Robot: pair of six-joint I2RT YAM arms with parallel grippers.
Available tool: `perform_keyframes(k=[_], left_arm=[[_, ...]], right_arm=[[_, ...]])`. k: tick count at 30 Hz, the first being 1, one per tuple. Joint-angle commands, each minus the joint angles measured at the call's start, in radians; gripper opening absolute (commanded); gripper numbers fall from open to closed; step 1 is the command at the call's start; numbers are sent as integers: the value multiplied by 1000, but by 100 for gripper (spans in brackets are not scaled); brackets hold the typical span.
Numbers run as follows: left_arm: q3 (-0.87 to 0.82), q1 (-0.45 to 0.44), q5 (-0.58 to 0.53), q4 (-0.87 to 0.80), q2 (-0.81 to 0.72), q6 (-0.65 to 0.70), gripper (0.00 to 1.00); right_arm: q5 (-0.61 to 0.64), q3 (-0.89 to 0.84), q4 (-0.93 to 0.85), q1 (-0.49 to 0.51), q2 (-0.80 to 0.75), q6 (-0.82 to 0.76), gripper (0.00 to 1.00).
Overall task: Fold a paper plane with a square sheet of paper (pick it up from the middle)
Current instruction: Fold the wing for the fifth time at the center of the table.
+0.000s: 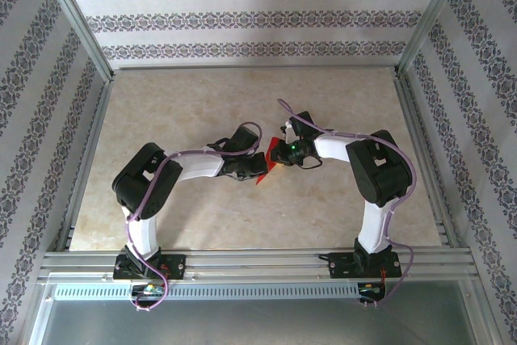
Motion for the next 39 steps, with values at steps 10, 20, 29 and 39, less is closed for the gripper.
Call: perform_keyframes(k=[10,20,29,39], left_arm=[[-12,12,-14,-95,45,-16,1],[-77,10,-19,-102,35,-35,0],[-87,10,-15,-100,35,-35,0],[-84,10,-5,-99,36,-29,0]], right_arm=[[-21,8,-12,-49,39,-4,15],[23,53,-20,-155,53,5,16],[79,123,-46,-221,102,-4,16],[111,193,-56,-278,121,6,16]])
